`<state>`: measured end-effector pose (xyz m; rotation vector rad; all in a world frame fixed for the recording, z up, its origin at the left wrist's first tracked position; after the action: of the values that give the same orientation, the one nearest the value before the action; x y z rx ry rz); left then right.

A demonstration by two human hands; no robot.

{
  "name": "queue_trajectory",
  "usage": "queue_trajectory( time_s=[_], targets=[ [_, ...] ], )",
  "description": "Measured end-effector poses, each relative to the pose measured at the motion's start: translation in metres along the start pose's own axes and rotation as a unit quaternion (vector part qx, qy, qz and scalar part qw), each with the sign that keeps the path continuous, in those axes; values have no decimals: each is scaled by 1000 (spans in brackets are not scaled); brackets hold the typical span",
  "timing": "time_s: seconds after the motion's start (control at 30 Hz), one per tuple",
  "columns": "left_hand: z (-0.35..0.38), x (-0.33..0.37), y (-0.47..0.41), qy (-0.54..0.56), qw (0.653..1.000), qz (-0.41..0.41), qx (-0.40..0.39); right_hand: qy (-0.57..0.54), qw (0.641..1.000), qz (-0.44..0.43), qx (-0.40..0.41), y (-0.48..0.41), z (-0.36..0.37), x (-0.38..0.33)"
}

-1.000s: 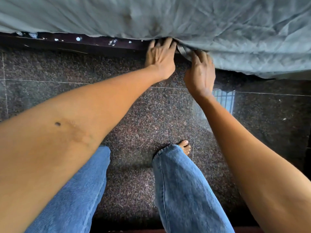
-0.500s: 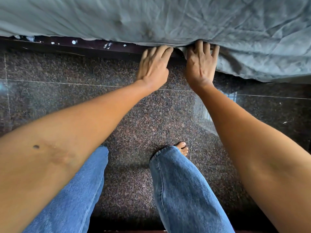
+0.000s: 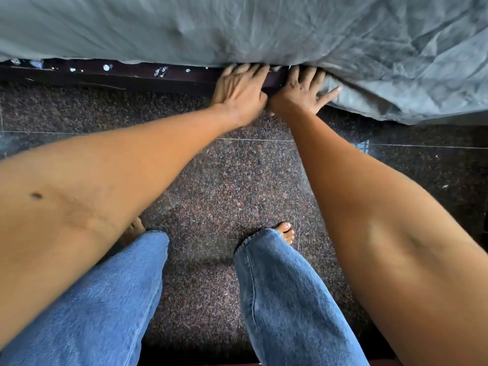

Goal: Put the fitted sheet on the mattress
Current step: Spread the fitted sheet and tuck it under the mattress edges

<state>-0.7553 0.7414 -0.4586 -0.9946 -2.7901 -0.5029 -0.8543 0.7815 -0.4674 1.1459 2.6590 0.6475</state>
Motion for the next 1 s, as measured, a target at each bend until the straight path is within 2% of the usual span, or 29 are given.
queue_trajectory(
  time_s=[0.13,0.23,0.3,0.4,0.47,0.53,0.6,0.77,0.87,1.0],
  targets=[
    [8,9,0,-24,998,-49,-40,-68,995,-53,54,5,1,14],
    [4,20,1,-23,993,-92,-66,-98,973,-127,167,19,2,49],
    [-1,33,-3,-33,988,-122,-93,-102,958,-144,224,28,7,67],
    [-6,63,-11,-71,984,-123,-104,-29,967,-139,210,19,12,80],
    [-8,89,-9,-79,991,-70,-78,-8,973,-113,201,4,2,86],
    [-2,107,-4,-52,998,-11,-21,9,980,-85,181,-6,-7,89],
    [1,109,-2,-2,1000,-7,28,27,983,-67,170,-11,-8,85],
    [11,94,-9,33,997,55,51,95,988,-61,109,-20,-1,101],
    [14,89,-13,30,994,78,71,93,988,-102,75,-26,-7,115],
    [21,96,-9,26,993,106,37,35,990,-113,73,-23,-8,119]
  ],
)
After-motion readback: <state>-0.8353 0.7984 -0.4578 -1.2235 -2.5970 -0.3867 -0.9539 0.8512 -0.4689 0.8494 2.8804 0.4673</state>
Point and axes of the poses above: each hand's wrist, its own y-axis away from the middle knuckle, its own z-axis out of the palm, x = y × z, the point moved 1 cm from there along -y, towards the middle knuckle, and after that the axes turned 7 degrees about x, right-handed, at the moved point
